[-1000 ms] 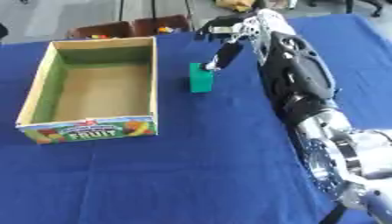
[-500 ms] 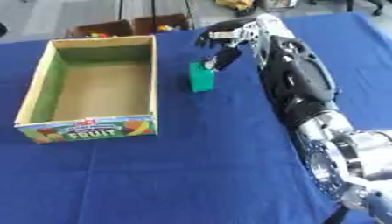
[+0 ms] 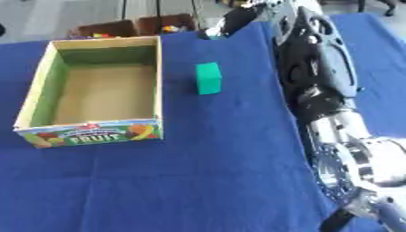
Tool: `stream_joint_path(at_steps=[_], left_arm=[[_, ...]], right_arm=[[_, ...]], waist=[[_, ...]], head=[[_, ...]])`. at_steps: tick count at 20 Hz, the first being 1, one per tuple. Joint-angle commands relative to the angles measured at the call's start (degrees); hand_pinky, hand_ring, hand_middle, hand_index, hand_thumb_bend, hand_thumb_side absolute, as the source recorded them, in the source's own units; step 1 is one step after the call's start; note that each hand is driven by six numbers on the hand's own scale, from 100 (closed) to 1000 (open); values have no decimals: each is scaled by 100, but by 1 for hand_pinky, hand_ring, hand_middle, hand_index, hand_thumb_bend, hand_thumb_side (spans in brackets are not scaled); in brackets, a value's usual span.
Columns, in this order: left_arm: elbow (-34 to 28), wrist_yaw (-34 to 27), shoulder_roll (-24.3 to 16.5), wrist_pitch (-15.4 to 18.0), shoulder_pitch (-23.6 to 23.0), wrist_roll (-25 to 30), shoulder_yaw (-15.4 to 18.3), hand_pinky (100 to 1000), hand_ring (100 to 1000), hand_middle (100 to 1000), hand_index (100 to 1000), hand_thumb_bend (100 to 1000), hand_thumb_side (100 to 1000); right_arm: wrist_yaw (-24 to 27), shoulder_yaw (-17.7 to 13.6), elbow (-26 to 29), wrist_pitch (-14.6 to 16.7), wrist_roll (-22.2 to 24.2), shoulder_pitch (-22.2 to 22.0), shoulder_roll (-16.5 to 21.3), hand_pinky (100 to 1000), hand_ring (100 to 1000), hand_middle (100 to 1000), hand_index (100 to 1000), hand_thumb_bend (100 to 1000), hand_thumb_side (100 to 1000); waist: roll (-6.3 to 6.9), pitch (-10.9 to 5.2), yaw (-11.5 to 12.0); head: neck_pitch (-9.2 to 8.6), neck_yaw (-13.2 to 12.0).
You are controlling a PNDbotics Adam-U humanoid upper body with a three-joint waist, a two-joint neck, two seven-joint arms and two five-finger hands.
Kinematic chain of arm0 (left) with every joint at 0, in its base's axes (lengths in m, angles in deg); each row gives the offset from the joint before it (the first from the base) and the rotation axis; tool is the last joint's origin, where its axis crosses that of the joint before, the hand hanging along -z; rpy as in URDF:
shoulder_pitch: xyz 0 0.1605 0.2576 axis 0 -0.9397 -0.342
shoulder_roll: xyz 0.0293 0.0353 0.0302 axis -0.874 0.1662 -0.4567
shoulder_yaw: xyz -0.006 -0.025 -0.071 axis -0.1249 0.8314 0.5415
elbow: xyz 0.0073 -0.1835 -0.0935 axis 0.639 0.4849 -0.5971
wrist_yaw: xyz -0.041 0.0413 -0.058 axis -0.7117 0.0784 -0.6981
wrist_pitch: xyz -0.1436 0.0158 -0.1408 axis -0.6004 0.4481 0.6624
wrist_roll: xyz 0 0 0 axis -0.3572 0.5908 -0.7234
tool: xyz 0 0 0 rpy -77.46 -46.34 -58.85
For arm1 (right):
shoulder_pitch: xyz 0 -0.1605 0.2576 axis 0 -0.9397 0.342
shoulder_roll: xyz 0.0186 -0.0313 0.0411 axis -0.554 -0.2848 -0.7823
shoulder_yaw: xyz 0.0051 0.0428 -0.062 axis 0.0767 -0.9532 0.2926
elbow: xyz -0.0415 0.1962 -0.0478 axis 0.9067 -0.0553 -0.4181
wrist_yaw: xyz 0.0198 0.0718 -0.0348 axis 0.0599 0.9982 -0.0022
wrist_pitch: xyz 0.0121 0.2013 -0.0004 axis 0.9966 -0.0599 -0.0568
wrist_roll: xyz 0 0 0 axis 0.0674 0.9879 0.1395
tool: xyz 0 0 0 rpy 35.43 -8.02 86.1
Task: Pick up objects on the table and place them in the box.
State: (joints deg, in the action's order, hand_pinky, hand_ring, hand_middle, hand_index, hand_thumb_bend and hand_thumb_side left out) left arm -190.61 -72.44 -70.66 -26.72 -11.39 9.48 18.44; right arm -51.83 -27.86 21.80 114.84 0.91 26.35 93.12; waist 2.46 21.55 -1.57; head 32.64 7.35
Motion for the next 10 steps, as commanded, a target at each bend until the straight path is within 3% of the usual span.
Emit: stream_joint_path(at_steps=[1,3,4,6,10], left_arm=[[-104,16,-87,-13,37,2,20,725,740,985,969,100,1000],[-104,20,-89,-21,39,3,20,726,740,986,969,100,1000],[-104,22,-92,-21,40,5,20,726,741,986,969,100,1000],[-104,25,-97,-17,38,5,21,725,741,986,969,100,1000],[-104,28,-100,-12,36,8,21,726,742,986,969,100,1000]], right_arm=[[174,85,43,1897,1891,155,137,710,849,870,988,504,540],[238,252,-213,1897,1891,140,213,712,851,875,996,549,529],[252,352,-350,1897,1891,127,250,717,860,894,1000,633,515],[252,568,-620,1897,1891,109,325,723,868,909,1000,693,518],[259,820,-857,1897,1891,96,390,727,870,913,1000,694,497]], waist=[[-14,-128,-10],[-19,-124,-18],[-19,-120,-19],[-17,-118,-21],[-5,-117,-23]], head=[[-67,-24],[-72,-31],[-74,-35],[-77,-41],[-83,-47]])
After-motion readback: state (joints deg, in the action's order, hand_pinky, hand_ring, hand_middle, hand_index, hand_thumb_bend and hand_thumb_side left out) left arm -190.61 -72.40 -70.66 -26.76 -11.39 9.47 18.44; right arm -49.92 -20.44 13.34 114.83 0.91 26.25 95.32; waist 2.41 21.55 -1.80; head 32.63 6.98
